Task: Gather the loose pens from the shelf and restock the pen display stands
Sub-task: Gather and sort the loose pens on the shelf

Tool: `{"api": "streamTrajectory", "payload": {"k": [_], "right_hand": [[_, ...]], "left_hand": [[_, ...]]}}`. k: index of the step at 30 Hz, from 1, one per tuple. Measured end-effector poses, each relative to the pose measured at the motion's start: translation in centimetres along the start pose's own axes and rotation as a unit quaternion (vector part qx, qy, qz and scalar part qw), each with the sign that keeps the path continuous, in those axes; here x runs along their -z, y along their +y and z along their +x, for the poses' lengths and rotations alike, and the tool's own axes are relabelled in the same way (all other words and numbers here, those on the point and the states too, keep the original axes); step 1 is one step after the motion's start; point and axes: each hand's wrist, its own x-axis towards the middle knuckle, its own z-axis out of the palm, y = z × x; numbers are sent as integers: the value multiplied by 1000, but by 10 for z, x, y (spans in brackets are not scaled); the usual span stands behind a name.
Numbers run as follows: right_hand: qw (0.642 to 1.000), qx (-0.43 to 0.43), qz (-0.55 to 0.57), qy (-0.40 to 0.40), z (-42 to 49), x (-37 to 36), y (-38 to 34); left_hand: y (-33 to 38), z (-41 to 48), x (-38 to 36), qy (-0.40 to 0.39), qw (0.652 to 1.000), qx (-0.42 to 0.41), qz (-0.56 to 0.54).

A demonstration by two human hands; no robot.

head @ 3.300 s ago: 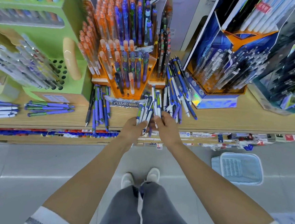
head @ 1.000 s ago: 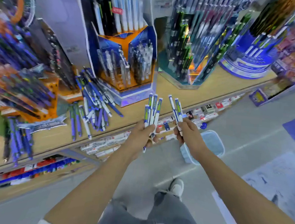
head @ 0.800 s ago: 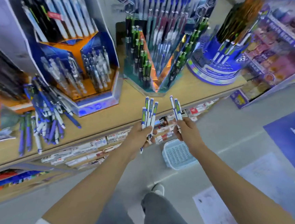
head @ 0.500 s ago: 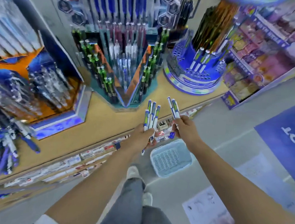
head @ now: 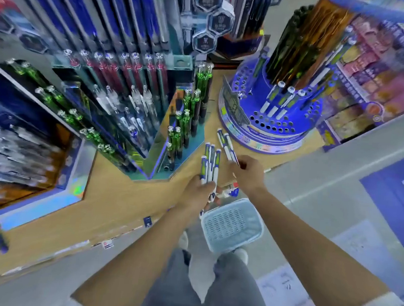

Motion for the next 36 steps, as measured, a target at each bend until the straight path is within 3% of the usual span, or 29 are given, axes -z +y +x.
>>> {"api": "streamTrajectory", "payload": {"k": [10, 14, 21, 27, 30, 36], "right_hand": [[986, 160, -35, -26, 14, 34, 11], [972, 84, -34, -218, 5, 42, 4], [977, 61, 2, -206, 22, 40, 3], [982, 97, -14, -164, 34, 38, -6], [983, 115, -16, -140, 36, 33, -13], [979, 125, -26, -162, 33, 35, -7]], "left_hand": [[6, 9, -45, 116, 987, 21, -109], [7, 9, -63, 135, 974, 0, -184], [17, 2, -64, 149, 969, -9, -199], [19, 3, -55, 157, 984, -26, -85], [23, 14, -49, 177, 983, -38, 32], [28, 30, -36, 240, 913, -44, 326]]}}
